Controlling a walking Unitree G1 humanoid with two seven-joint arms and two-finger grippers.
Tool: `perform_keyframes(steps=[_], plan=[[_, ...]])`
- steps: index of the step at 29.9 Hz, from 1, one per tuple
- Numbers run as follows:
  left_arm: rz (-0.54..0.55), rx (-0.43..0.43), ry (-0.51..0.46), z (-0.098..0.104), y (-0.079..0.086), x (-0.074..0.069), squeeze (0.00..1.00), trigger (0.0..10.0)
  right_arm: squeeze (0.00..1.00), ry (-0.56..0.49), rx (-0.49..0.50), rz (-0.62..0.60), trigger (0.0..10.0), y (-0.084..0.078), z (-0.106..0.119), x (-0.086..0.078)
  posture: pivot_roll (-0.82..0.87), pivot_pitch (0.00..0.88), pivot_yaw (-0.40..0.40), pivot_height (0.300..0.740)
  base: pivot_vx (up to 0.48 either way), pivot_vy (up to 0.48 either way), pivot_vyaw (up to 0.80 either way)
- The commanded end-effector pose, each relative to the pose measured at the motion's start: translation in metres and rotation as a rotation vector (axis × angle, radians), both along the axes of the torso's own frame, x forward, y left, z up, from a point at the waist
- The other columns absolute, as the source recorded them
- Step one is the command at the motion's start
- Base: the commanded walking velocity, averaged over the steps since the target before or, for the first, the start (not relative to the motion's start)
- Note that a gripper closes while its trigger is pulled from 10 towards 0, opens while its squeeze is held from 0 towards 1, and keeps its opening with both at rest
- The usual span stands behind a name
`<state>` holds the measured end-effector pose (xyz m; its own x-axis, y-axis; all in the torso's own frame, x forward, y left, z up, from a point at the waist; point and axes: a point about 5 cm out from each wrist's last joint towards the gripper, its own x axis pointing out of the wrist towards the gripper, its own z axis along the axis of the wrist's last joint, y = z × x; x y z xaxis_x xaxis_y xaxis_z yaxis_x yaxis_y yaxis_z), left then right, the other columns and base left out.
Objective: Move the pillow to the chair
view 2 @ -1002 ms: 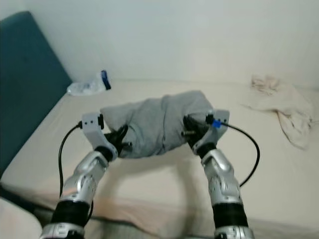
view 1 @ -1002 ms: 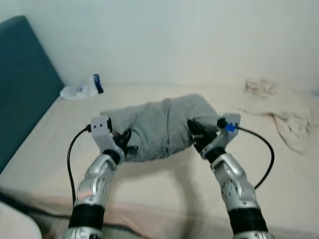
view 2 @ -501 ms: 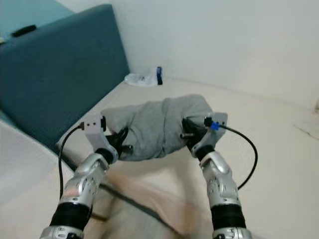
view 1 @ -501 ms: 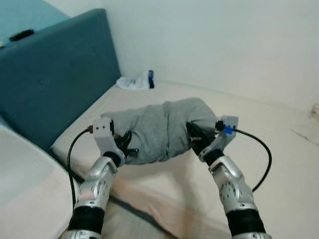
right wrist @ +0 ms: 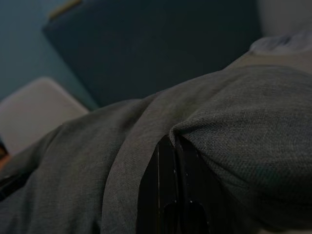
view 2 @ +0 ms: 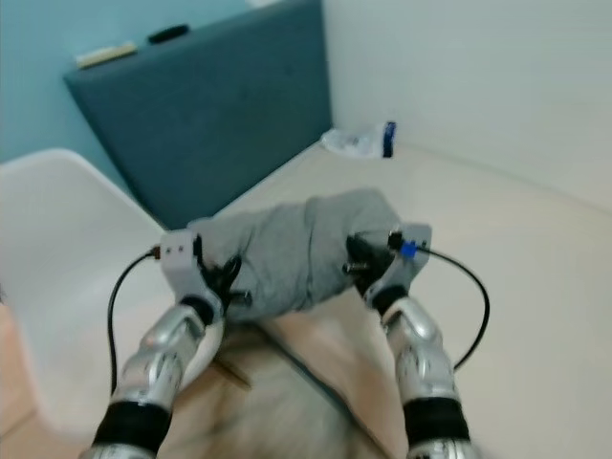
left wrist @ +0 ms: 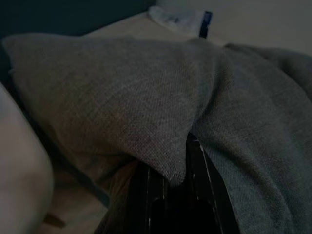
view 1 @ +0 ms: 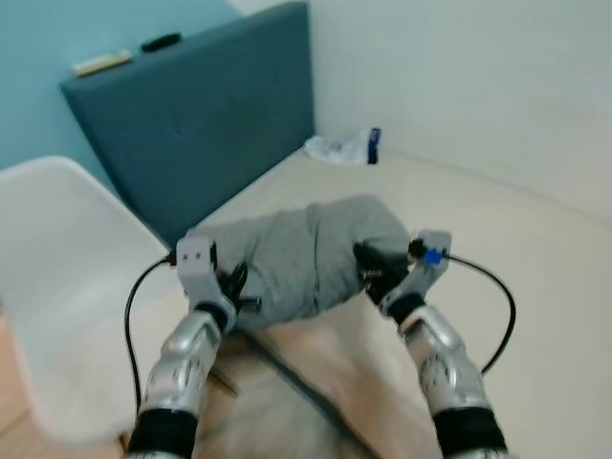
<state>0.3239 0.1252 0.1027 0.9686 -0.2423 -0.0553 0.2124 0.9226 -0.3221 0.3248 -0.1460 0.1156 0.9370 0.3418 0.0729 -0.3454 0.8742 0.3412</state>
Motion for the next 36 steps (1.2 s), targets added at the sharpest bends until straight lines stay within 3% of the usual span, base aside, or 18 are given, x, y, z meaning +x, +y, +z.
perform_keyframes(steps=[1, 36], plan=[[-0.030, 0.022, -0.037, 0.0064, -0.0071, 0.0010, 0.00, 10.0, 0.00, -0.008, 0.004, 0.102, 10.0, 0.0243, -0.0003, -0.0017, -0.04, 0.096, 0.055, 0.740, 0.000, 0.000, 0.77], [-0.016, 0.057, -0.013, -0.0015, -0.0049, -0.0039, 0.00, 10.0, 0.00, 0.025, -0.007, 0.119, 10.0, 0.0267, -0.0100, -0.0075, -0.04, 0.114, 0.049, 0.740, 0.000, 0.000, 0.78]])
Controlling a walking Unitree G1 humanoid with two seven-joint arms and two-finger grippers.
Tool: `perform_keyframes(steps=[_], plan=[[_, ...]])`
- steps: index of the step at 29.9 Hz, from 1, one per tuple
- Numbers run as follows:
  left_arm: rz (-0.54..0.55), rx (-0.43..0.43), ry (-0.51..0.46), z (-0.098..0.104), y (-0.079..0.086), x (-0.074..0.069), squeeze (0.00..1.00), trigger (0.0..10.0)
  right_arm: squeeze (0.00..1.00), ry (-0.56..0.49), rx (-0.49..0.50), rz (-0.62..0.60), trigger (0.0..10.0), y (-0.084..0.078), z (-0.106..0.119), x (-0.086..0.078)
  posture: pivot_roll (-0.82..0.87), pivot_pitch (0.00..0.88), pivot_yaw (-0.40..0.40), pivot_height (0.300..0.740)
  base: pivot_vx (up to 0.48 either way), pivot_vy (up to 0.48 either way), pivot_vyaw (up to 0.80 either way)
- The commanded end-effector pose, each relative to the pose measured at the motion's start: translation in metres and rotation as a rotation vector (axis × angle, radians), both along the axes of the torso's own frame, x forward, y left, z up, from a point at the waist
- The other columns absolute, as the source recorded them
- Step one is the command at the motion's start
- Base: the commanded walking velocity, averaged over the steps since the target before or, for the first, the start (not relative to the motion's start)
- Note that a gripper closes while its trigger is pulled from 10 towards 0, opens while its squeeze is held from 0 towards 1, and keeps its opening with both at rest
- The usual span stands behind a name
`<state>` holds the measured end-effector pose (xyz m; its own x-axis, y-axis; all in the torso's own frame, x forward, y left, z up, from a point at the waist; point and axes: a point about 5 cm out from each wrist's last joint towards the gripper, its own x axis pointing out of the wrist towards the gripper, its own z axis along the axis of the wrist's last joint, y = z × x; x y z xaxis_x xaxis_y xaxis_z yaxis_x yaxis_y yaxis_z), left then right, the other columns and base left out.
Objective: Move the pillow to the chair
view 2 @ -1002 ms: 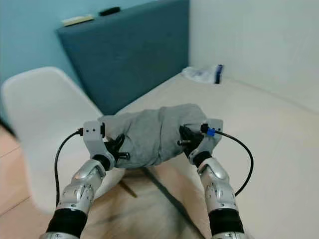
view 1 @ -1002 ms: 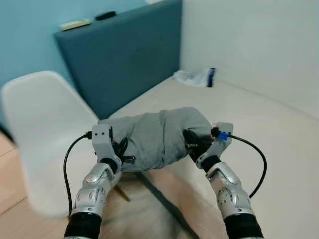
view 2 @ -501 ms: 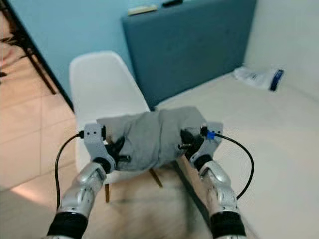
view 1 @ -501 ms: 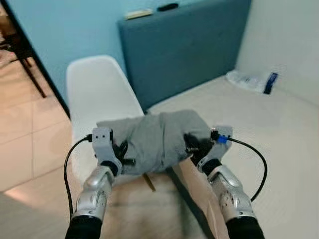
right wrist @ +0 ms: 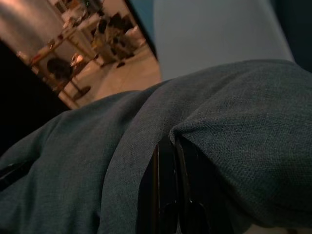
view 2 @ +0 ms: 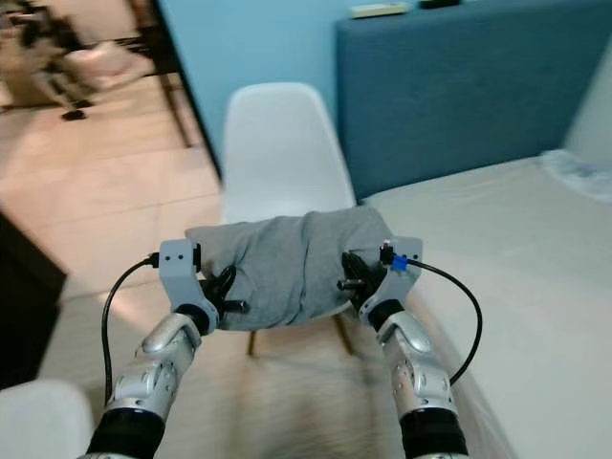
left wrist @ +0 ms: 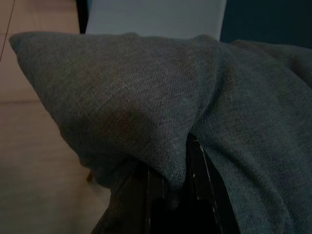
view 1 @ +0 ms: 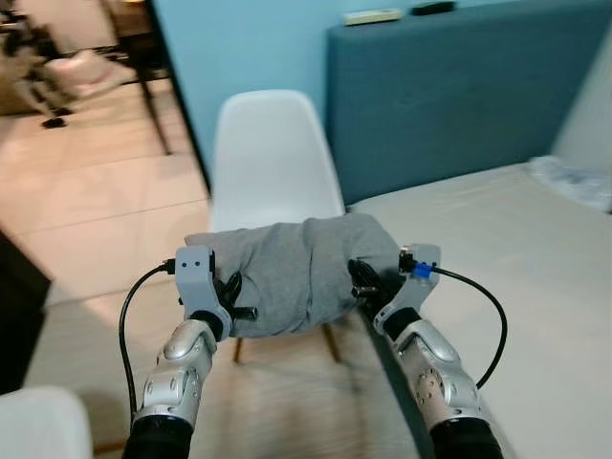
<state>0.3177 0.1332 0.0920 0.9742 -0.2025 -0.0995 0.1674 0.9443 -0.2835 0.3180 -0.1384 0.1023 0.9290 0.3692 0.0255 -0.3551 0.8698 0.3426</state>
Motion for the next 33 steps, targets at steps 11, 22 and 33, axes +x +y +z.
perform_keyframes(steps=[11, 22, 33], plan=[[-0.051, 0.002, -0.041, 0.0086, -0.0130, 0.0012, 0.00, 10.0, 0.00, -0.017, 0.012, 0.092, 10.0, 0.0196, 0.0032, -0.0017, -0.04, 0.120, 0.049, 0.740, 0.000, 0.000, 0.77], [-0.068, 0.007, -0.042, 0.0086, -0.0144, 0.0006, 0.00, 10.0, 0.00, 0.014, -0.008, 0.074, 10.0, 0.0204, 0.0001, 0.0007, -0.04, 0.115, 0.050, 0.740, 0.000, -0.040, 0.47], [-0.082, 0.016, -0.034, 0.0091, -0.0216, 0.0013, 0.00, 10.0, 0.00, -0.023, -0.010, 0.081, 10.0, 0.0195, 0.0043, -0.0015, -0.04, 0.116, 0.050, 0.740, 0.000, -0.314, 0.42]])
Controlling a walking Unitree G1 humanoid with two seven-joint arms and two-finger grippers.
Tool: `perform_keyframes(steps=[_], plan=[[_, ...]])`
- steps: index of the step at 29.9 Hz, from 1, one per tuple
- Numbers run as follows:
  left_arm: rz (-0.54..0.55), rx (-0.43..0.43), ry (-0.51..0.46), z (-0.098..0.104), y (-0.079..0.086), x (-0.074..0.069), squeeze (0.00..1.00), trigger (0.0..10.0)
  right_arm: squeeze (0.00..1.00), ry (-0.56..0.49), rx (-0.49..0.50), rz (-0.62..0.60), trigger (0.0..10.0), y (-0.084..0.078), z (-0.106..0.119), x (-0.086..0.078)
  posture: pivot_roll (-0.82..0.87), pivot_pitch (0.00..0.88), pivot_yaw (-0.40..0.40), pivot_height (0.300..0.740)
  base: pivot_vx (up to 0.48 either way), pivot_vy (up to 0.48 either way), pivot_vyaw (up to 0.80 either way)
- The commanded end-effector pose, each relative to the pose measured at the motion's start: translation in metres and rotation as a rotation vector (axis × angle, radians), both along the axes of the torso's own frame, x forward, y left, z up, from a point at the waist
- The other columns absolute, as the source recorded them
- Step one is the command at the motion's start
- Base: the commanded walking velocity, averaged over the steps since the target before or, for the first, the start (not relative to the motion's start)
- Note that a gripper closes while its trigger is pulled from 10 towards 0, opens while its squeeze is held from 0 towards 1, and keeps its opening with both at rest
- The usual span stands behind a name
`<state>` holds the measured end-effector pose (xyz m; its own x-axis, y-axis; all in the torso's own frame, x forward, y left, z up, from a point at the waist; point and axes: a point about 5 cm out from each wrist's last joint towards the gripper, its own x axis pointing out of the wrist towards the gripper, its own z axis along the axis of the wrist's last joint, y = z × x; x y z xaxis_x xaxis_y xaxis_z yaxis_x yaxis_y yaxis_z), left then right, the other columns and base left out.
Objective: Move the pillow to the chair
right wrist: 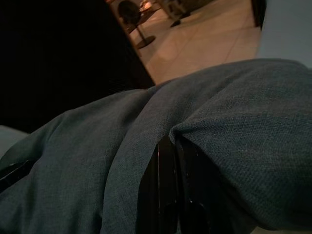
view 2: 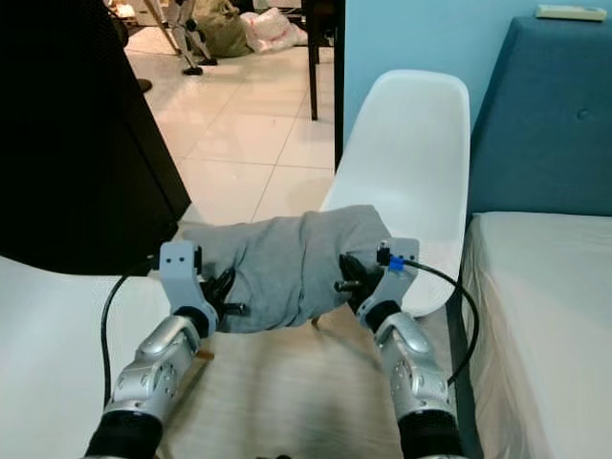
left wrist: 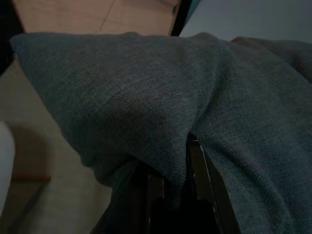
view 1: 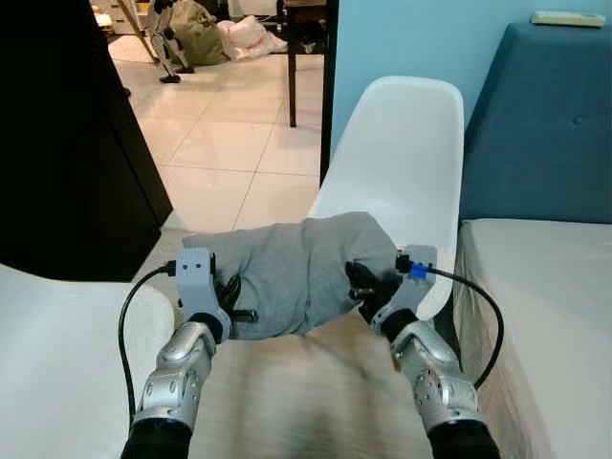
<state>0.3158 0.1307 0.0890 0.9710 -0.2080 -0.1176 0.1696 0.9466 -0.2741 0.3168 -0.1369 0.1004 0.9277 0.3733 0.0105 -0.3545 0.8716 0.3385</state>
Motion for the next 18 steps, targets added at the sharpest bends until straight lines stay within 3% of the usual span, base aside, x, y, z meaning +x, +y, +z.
perform_keyframes(steps=[1, 18], plan=[[-0.074, 0.003, -0.047, 0.0116, -0.0190, 0.0032, 0.00, 10.0, 0.00, -0.034, 0.000, 0.076, 10.0, 0.0181, 0.0062, -0.0001, -0.04, 0.116, 0.050, 0.740, 0.000, 0.000, 0.77], [-0.066, -0.008, -0.033, 0.0094, -0.0198, 0.0019, 0.00, 10.0, 0.00, -0.022, -0.005, 0.067, 10.0, 0.0166, 0.0037, -0.0015, -0.04, 0.123, 0.050, 0.740, 0.000, 0.000, 0.77]])
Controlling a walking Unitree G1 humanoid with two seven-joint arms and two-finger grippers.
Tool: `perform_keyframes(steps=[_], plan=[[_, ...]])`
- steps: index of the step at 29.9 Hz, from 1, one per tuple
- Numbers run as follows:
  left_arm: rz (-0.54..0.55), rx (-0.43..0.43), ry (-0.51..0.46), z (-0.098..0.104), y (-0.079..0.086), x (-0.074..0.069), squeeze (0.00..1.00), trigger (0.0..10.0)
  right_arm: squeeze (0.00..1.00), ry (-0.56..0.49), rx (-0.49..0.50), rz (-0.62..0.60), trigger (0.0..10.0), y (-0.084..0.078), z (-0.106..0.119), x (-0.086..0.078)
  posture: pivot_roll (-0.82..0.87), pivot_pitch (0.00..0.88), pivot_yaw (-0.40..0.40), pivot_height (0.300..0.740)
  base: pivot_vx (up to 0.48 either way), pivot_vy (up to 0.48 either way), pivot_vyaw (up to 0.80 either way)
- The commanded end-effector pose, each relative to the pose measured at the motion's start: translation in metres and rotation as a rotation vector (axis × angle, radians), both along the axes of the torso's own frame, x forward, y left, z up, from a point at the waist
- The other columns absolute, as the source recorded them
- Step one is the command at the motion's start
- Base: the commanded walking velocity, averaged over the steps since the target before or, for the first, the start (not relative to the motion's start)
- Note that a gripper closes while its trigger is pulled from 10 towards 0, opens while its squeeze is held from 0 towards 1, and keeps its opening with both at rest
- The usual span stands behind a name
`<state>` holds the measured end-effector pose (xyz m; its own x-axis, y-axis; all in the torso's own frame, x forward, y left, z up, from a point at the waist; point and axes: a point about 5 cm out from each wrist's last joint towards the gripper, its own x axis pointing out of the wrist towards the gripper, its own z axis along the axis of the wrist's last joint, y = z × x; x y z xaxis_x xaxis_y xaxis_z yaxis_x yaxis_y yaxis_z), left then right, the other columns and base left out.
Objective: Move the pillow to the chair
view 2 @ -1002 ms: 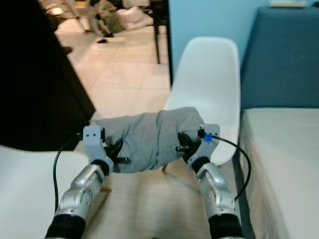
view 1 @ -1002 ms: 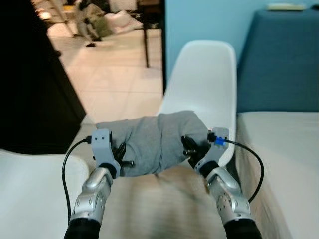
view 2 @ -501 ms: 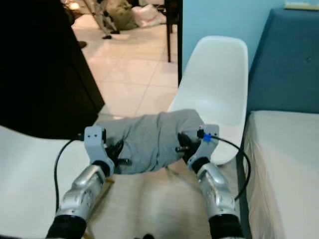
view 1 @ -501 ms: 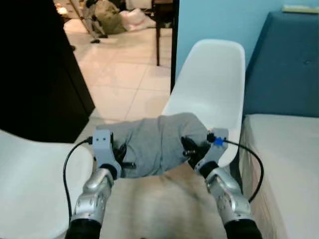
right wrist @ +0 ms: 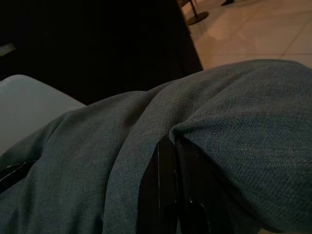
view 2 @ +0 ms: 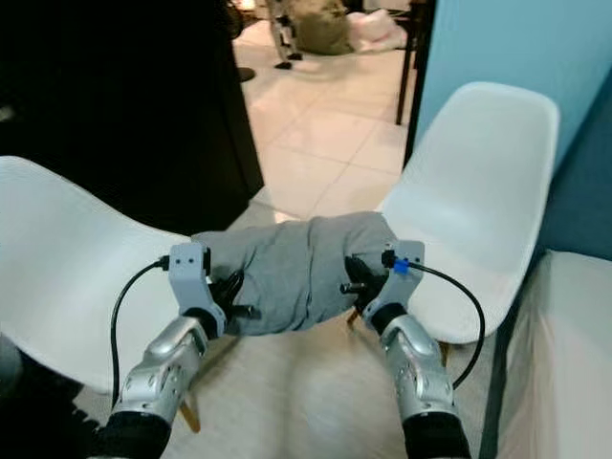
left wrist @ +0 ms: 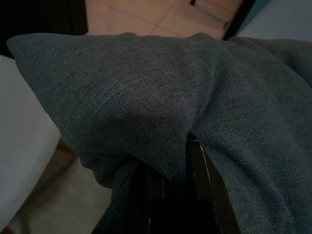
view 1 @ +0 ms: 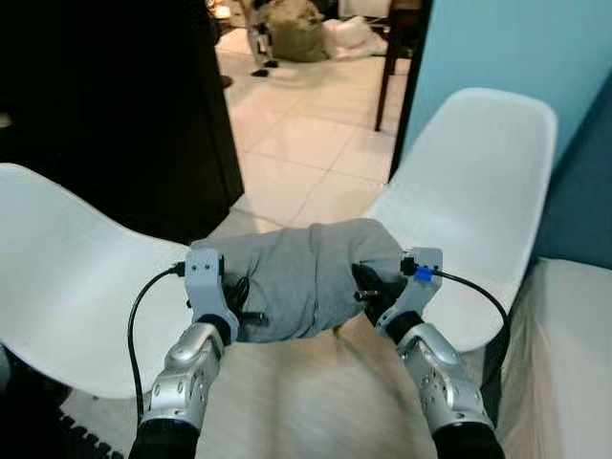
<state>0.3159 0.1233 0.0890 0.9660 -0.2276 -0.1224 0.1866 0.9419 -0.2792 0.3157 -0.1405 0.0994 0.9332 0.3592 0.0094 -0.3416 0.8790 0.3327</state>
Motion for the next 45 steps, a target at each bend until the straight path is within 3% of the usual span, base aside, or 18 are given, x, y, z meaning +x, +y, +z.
perform_keyframes(steps=[1, 22, 29, 37, 45], plan=[[-0.045, -0.007, -0.039, 0.0095, -0.0127, 0.0019, 0.00, 10.0, 0.00, -0.020, 0.001, 0.083, 10.0, 0.0201, 0.0045, -0.0003, -0.04, 0.124, 0.050, 0.740, 0.000, 0.000, 0.77], [-0.025, -0.014, -0.039, 0.0096, -0.0115, 0.0021, 0.00, 10.0, 0.00, -0.011, -0.005, 0.078, 10.0, 0.0200, 0.0027, -0.0009, -0.04, 0.128, 0.045, 0.740, 0.000, 0.000, 0.76], [-0.026, -0.013, -0.048, 0.0106, -0.0107, 0.0019, 0.00, 10.0, 0.00, 0.019, -0.021, 0.045, 10.0, 0.0170, -0.0009, 0.0010, -0.04, 0.129, 0.047, 0.740, 0.000, 0.000, 0.00], [-0.020, -0.014, -0.058, 0.0116, -0.0078, 0.0018, 0.00, 10.0, 0.00, -0.022, -0.003, 0.091, 10.0, 0.0209, 0.0038, -0.0015, -0.04, 0.123, 0.047, 0.740, 0.360, 0.000, 0.00], [-0.027, -0.011, -0.061, 0.0120, -0.0091, 0.0017, 0.00, 10.0, 0.00, -0.026, -0.013, 0.108, 10.0, 0.0233, 0.0036, -0.0024, -0.04, 0.117, 0.047, 0.740, 0.450, 0.000, 0.77]])
